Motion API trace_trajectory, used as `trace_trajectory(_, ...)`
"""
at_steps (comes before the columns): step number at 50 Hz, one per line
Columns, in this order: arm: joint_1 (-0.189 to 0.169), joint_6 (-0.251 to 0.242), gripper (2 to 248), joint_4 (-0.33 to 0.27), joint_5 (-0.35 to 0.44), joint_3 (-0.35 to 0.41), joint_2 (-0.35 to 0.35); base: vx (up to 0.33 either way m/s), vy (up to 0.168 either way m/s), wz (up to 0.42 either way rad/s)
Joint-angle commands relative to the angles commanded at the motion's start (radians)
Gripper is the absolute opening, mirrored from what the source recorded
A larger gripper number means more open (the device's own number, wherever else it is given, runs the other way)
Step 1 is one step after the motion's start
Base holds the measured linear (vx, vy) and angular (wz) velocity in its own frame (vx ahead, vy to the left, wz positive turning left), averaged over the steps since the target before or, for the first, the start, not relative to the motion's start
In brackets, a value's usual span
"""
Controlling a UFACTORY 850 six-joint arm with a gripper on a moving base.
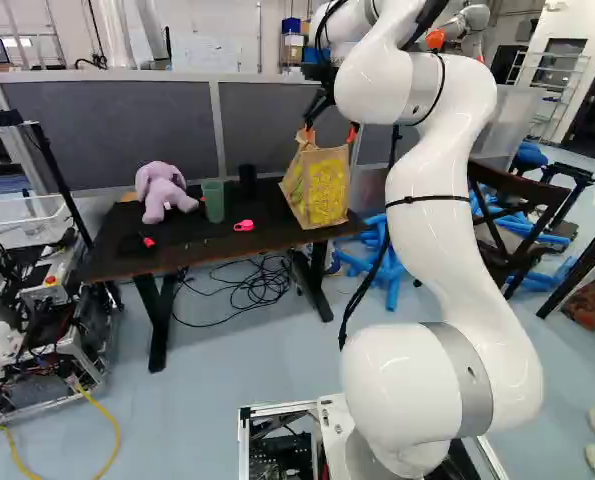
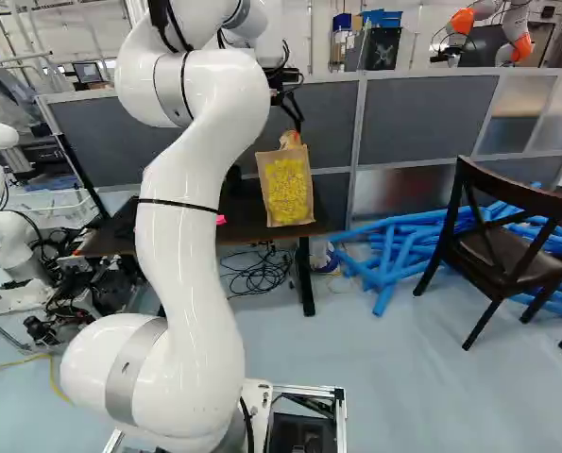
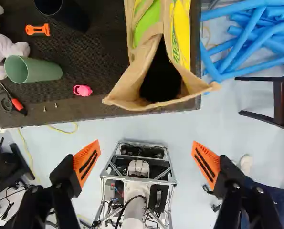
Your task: Pick up the bag on the ground and place it on the table
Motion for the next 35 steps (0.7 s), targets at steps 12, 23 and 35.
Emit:
trace_trajectory(12, 0.000, 0.000, 247, 0.000, 0.000, 0.000, 0.000, -0.114, 0.000, 0.011)
trace_trajectory(23, 0.000, 0.000, 247, 0.000, 0.000, 0.000, 0.000, -0.098, 0.000, 0.013)
trace_trajectory(35, 0.000, 0.000, 247, 0.000, 0.000, 0.000, 0.000, -0.091, 0.000, 0.011)
